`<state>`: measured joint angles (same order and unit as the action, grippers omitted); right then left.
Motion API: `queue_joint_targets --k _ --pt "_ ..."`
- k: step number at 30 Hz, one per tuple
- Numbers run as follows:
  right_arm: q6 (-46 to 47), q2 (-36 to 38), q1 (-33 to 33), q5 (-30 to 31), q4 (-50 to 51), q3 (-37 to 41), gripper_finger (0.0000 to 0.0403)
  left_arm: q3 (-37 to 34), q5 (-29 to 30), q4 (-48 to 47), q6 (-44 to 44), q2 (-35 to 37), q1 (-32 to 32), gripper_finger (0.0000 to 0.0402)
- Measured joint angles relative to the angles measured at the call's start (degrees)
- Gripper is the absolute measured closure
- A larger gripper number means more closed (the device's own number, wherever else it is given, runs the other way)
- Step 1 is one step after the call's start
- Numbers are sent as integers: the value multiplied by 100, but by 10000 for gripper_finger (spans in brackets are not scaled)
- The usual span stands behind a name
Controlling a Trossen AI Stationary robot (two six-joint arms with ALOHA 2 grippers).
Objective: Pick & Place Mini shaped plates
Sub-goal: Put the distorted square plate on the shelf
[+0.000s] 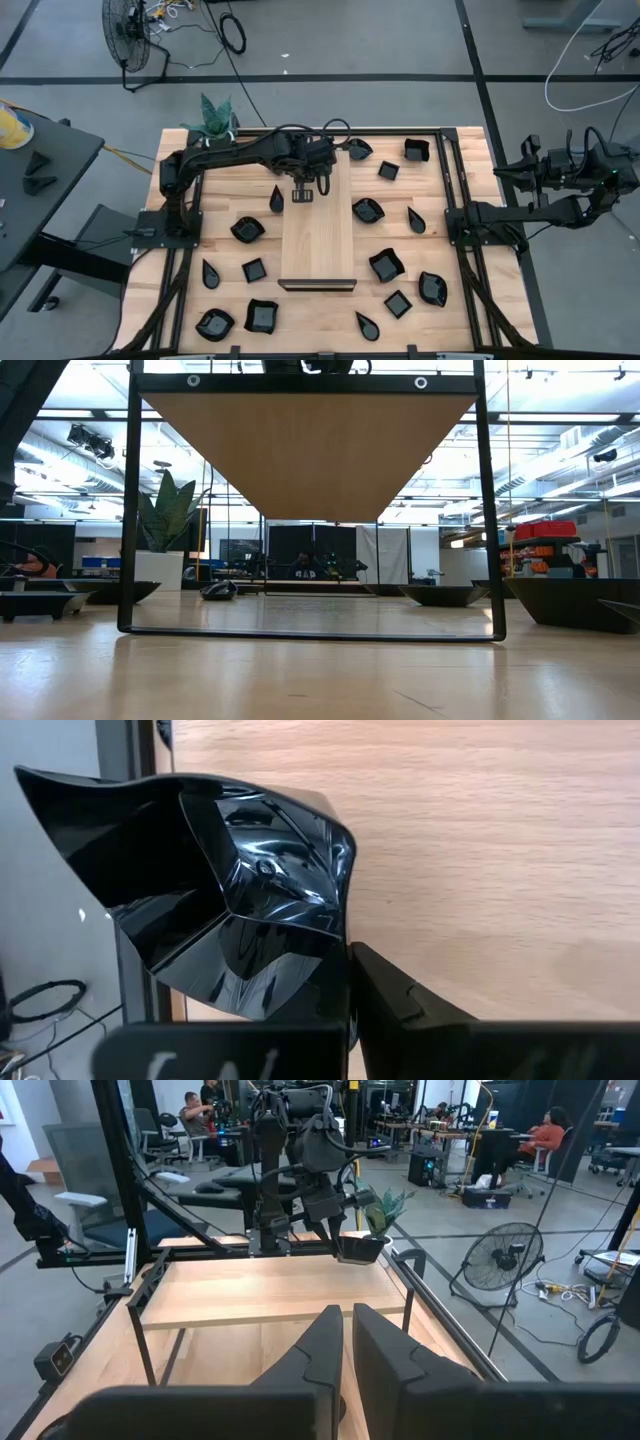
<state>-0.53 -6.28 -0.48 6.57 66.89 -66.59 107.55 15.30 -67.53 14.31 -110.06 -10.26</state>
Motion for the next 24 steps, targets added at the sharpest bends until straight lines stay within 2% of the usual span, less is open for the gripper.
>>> queue_joint_targets --k 24 --pt "0 0 -1 0 -1 0 369 -2 3 155 42 -46 2 394"
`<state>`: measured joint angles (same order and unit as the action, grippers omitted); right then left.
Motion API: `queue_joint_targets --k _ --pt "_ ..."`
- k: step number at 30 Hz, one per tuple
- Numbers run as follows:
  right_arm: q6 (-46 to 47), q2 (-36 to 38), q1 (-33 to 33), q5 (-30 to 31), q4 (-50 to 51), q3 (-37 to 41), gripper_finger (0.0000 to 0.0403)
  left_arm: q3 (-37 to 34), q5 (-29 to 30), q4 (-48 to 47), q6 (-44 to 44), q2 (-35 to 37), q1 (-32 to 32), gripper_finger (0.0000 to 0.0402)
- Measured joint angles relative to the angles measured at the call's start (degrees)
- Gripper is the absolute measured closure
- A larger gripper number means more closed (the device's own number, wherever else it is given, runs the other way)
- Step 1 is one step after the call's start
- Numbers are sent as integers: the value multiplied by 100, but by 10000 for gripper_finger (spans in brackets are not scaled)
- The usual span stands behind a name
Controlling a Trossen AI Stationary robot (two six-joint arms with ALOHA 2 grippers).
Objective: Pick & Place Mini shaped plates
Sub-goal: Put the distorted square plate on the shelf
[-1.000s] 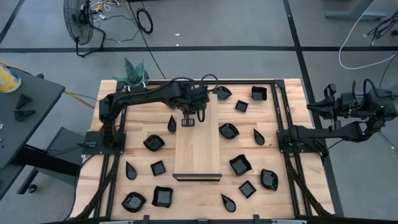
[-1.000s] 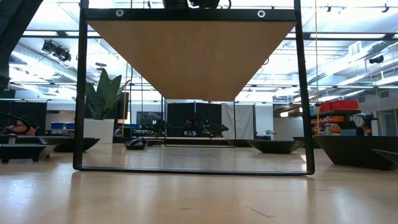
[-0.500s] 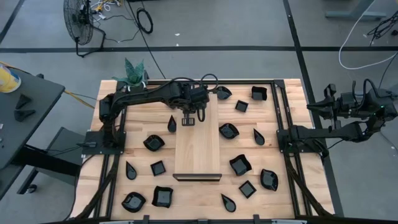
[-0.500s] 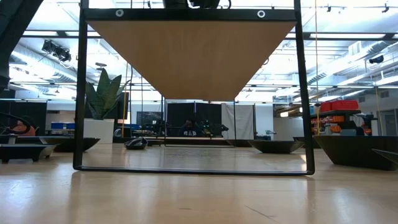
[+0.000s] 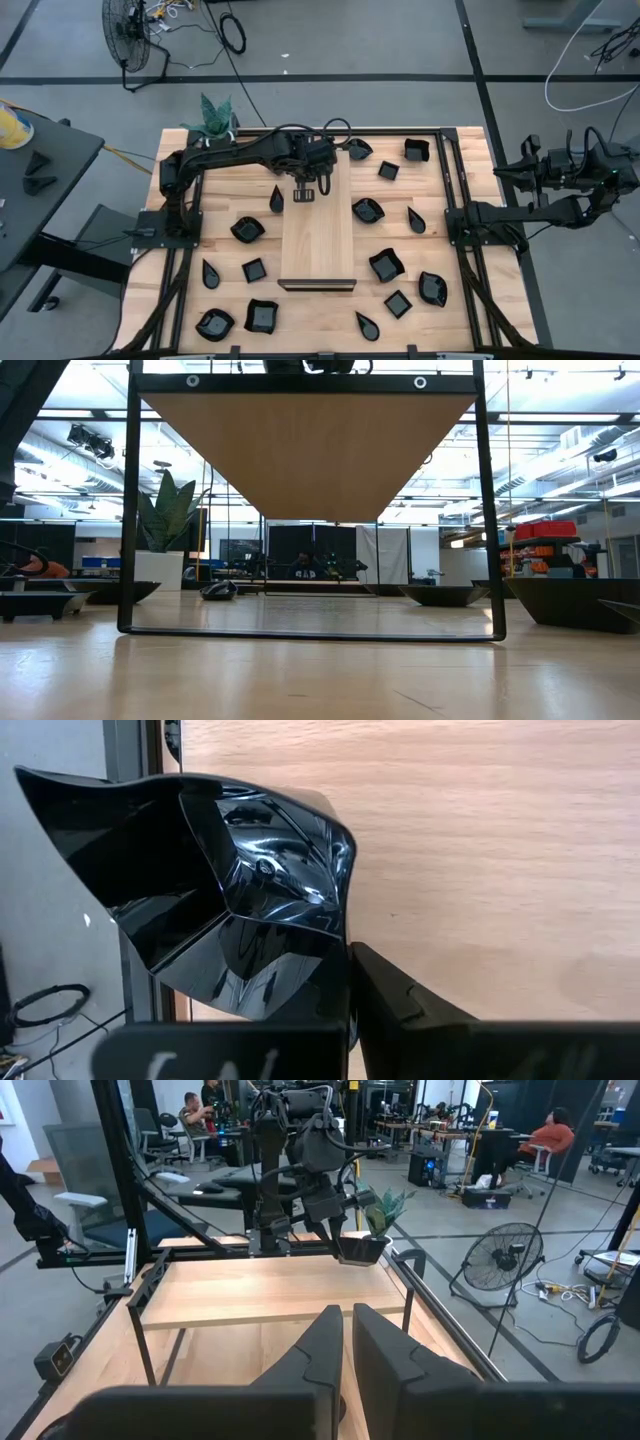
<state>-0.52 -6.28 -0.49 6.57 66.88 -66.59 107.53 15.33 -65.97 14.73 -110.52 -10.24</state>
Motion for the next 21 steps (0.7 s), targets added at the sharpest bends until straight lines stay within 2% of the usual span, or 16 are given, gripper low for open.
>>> queue_joint_targets --k 21 --pt "0 0 2 -1 1 0 369 -7 64 -101 139 -123 17 394"
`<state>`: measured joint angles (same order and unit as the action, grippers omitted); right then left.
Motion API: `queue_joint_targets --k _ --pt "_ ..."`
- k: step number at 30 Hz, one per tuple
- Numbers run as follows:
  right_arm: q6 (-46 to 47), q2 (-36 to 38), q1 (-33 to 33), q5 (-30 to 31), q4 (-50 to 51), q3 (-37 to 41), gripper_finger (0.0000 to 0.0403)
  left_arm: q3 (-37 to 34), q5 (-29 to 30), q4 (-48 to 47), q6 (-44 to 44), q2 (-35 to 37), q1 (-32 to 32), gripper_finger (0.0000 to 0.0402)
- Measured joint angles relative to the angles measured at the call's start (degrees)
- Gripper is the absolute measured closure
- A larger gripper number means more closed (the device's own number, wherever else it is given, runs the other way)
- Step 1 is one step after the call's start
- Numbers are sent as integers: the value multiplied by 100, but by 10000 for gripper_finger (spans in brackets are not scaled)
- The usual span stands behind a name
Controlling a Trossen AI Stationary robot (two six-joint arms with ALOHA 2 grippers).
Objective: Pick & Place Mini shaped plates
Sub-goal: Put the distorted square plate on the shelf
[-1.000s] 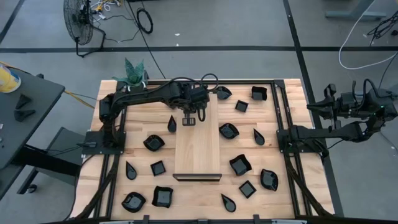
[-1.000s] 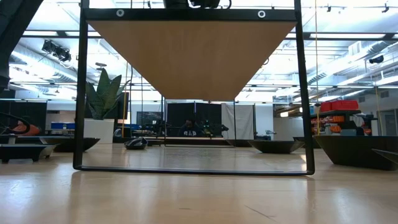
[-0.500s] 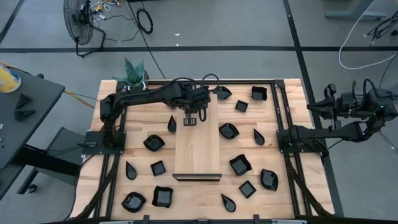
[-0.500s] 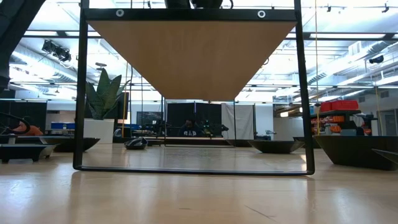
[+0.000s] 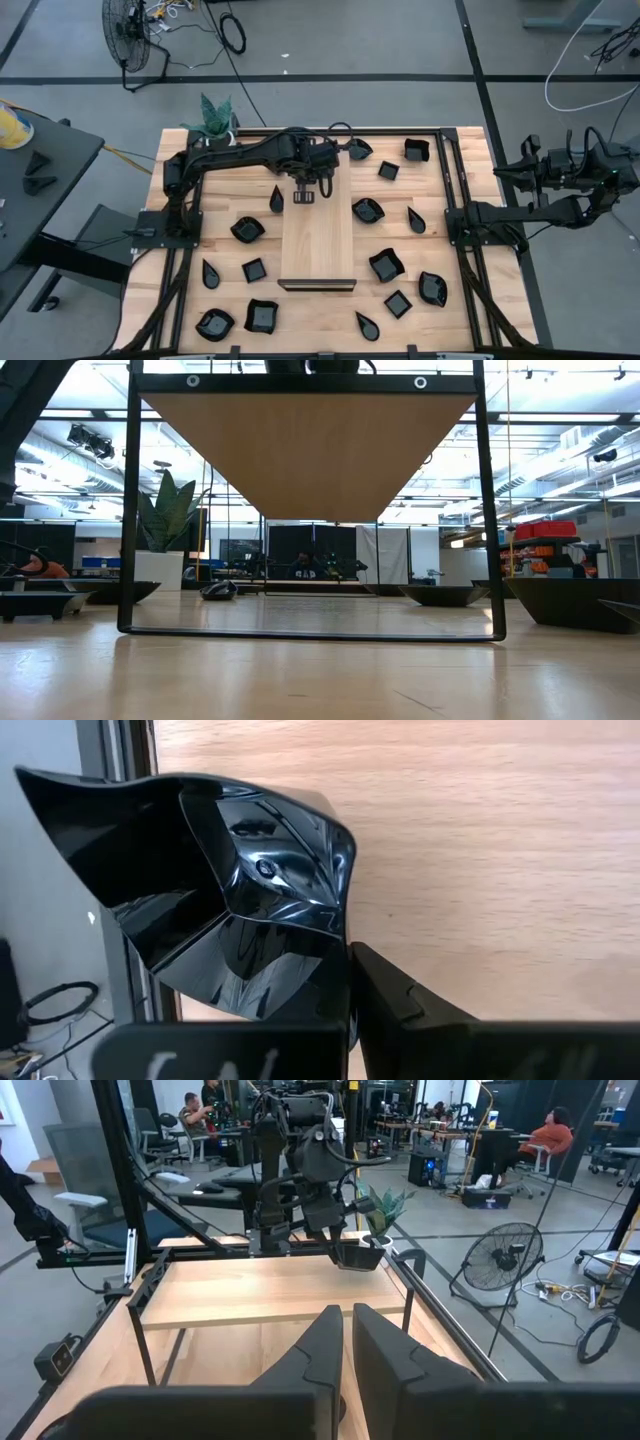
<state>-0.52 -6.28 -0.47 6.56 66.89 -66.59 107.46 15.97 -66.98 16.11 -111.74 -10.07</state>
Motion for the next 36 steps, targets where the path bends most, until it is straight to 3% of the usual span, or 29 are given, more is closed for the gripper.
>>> queue_joint_targets --k 28,36 --pt "1 0 0 1 0 0 369 4 10 -75 16 -55 31 393" --pt "0 0 -2 1 -2 0 369 4 260 -90 -47 -55 28 352"
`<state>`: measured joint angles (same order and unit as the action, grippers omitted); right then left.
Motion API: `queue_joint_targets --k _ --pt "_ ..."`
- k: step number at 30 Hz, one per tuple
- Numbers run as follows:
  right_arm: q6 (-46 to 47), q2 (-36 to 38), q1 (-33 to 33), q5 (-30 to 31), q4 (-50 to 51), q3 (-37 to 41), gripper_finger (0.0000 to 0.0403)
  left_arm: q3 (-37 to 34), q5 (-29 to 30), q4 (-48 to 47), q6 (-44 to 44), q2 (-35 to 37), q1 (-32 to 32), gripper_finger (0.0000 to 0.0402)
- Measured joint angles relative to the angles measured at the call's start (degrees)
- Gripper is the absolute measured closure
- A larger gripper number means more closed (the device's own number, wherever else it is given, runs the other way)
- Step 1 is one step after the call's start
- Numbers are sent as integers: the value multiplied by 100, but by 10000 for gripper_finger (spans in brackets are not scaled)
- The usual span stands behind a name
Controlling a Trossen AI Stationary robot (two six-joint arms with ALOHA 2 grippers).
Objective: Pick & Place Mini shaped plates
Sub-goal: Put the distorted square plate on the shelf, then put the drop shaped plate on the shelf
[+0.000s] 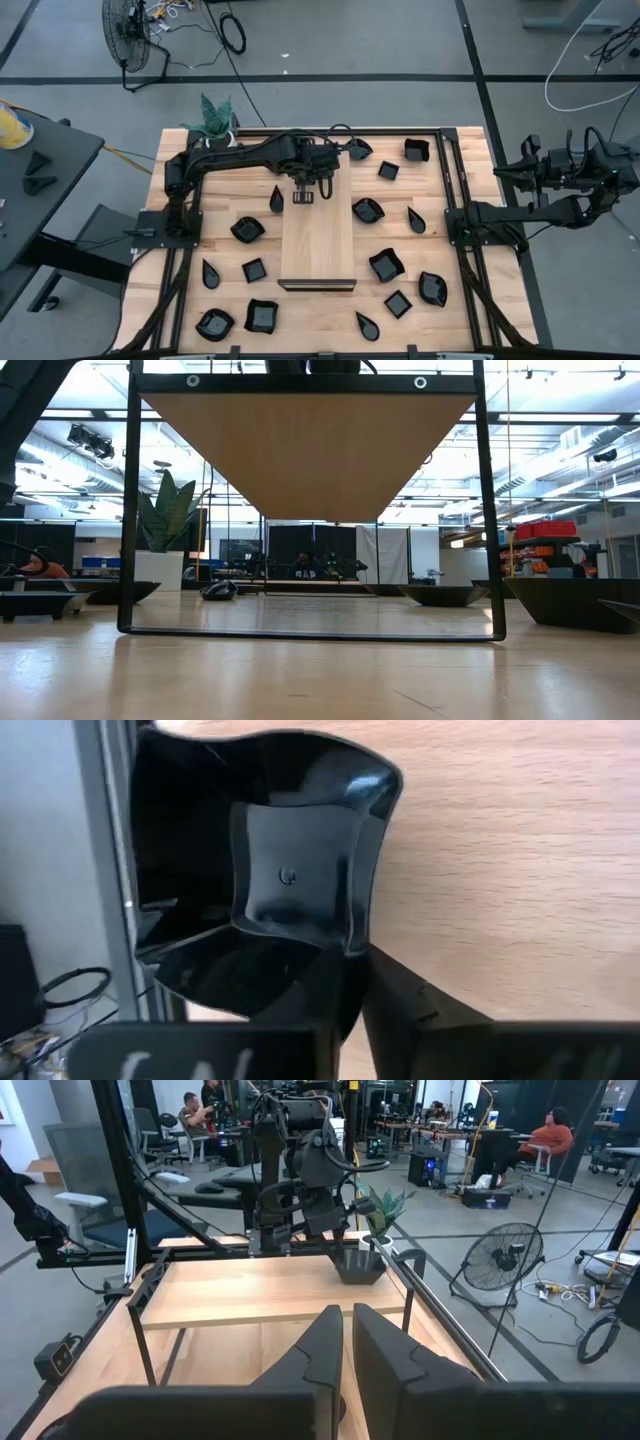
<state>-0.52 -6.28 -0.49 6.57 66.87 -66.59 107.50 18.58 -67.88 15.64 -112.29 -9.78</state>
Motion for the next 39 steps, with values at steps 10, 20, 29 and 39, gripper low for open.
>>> queue_joint_targets --k 10,20,29,39 --pt "0 0 1 -1 1 0 369 0 51 2 0 0 8 317" --pt "0 0 2 0 2 0 369 186 116 -479 0 57 65 317" --pt "1 0 2 -1 2 0 369 1255 114 -1582 -186 70 103 317" --pt "0 0 0 0 1 0 369 1740 -469 -2209 -915 222 -54 317"
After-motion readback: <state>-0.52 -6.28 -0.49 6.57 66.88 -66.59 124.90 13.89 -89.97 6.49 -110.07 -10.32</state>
